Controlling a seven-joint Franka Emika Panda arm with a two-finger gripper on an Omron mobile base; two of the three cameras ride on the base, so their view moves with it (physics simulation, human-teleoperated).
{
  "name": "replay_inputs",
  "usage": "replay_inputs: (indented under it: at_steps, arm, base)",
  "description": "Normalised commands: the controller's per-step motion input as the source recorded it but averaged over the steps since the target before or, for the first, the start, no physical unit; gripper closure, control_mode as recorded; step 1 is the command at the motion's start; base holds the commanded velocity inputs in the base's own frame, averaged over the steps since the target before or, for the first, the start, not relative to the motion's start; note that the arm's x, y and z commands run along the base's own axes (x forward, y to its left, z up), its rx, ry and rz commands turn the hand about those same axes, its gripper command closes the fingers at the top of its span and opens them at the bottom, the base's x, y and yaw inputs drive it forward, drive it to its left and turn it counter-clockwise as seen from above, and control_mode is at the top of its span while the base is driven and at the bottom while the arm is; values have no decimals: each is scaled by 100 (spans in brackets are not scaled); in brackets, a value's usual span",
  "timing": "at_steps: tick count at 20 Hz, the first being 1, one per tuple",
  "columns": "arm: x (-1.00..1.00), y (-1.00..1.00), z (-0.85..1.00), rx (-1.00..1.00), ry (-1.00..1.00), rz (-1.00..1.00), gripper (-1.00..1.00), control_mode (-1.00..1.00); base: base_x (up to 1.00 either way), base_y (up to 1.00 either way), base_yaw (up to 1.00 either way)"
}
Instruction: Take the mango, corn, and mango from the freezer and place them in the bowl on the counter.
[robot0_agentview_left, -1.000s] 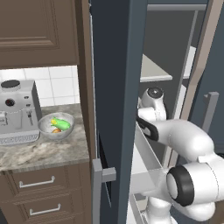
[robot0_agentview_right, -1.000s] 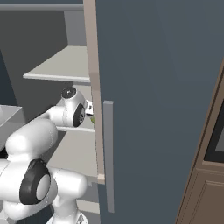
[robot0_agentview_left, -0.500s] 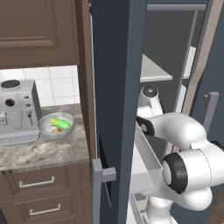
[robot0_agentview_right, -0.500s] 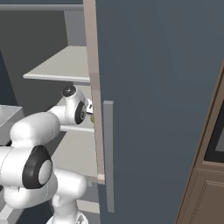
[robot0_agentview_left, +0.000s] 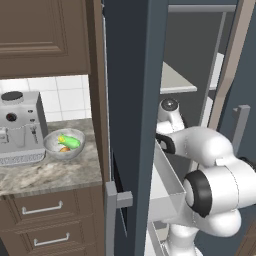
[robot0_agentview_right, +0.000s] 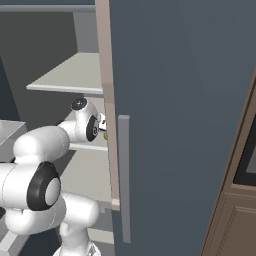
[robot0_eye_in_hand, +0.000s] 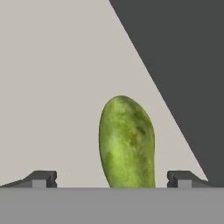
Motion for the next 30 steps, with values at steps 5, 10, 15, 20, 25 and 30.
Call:
replay_inputs:
  at_steps: [5,10,15,20,25,30]
  arm:
    - [6,-2,-16,0,1,0,-100,-100]
    - [12,0,-23,0,0,0,-100,-100]
    - [19,0,-22,0,0,0,-100,-100]
    - [18,0,-11,0,0,0,-100,-100]
    - [1,0,-13,0,0,0,100,-100]
    - [0,0,-10,0,0,0,100,-100]
  base:
    - [0,0,0]
    - [0,0,0]
    - [0,0,0]
    - [0,0,0]
    - [0,0,0]
    - [0,0,0]
